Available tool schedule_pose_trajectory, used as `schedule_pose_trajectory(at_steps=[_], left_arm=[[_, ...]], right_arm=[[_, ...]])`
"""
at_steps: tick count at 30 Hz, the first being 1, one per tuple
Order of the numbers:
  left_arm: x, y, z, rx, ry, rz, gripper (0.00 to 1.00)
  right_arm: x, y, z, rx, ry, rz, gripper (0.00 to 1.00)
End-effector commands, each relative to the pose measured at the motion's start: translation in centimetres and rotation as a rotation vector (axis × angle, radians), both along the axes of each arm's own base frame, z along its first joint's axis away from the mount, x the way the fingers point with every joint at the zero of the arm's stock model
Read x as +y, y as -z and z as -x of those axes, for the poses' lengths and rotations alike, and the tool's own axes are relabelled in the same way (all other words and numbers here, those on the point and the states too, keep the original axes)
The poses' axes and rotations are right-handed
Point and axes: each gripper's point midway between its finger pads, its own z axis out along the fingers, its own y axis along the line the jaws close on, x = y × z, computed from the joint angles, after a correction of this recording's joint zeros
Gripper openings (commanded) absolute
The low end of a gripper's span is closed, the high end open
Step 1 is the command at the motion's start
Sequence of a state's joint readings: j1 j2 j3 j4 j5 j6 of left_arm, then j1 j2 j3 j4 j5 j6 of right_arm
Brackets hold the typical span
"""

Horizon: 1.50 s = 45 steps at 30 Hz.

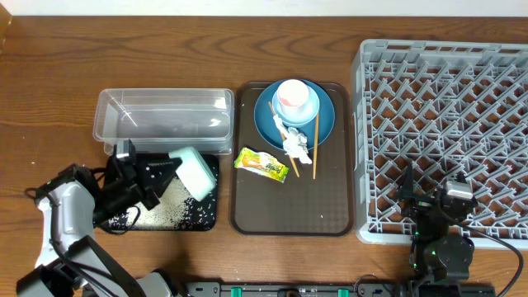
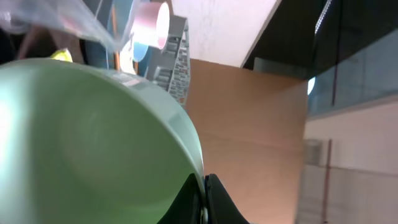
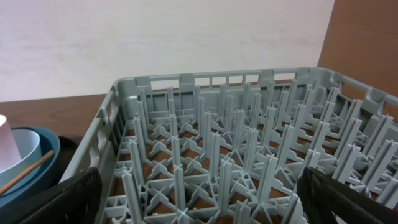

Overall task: Sort waste into correct bins and load items into the dishwasher rack
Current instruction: 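Tip the bowl to dump the rice onto the black tray, then carry the empty bowl back and lower it onto the brown tray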

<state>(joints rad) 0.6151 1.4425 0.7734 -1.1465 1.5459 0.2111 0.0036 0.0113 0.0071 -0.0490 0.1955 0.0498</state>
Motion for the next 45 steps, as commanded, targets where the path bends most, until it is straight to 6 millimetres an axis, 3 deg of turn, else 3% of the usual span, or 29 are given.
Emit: schedule_pose_trajectory(at_steps=[1, 4, 7, 17, 22, 28, 37, 45], left_arm=[[0.5, -0.8, -0.4, -0.096, -0.015, -0.042, 0.06], [0.0, -1.1, 0.2, 0.002, -0.017, 0.033, 0.06], [0.5, -1.1, -0.3, -0.078, -0.023, -0.024, 0.06], [0.3, -1.2, 0.0, -0.066, -0.022, -0.019, 0.06], [0.2, 0.0, 0.4, -0.033, 0.003, -0.086, 0.06], [-0.1, 2.8, 2.2, 0.104, 0.070, -0.224, 0.06], [-1.3, 0.7, 3.5, 0.040, 0.075, -0.273, 0.06], [-4.6, -1.7, 5.6, -0.083, 0.155, -0.358, 0.06]], right_arm=[[-0.1, 0.1, 0.0, 0.001, 0.004, -0.016, 0.99], [-0.1, 0.1, 0.0, 0.001, 0.004, -0.016, 0.99], [-0.1, 0.1, 0.0, 0.001, 0.004, -0.016, 0.99], [-0.1, 0.1, 0.0, 0.001, 0.004, -0.016, 0.99], [-0.1, 0.1, 0.0, 0.001, 0.004, -0.016, 0.99], [-0.1, 0.1, 0.0, 0.001, 0.004, -0.016, 0.99], [-0.1, 0.1, 0.0, 0.001, 0.004, -0.016, 0.99], [-0.1, 0.1, 0.0, 0.001, 0.004, -0.016, 0.99]])
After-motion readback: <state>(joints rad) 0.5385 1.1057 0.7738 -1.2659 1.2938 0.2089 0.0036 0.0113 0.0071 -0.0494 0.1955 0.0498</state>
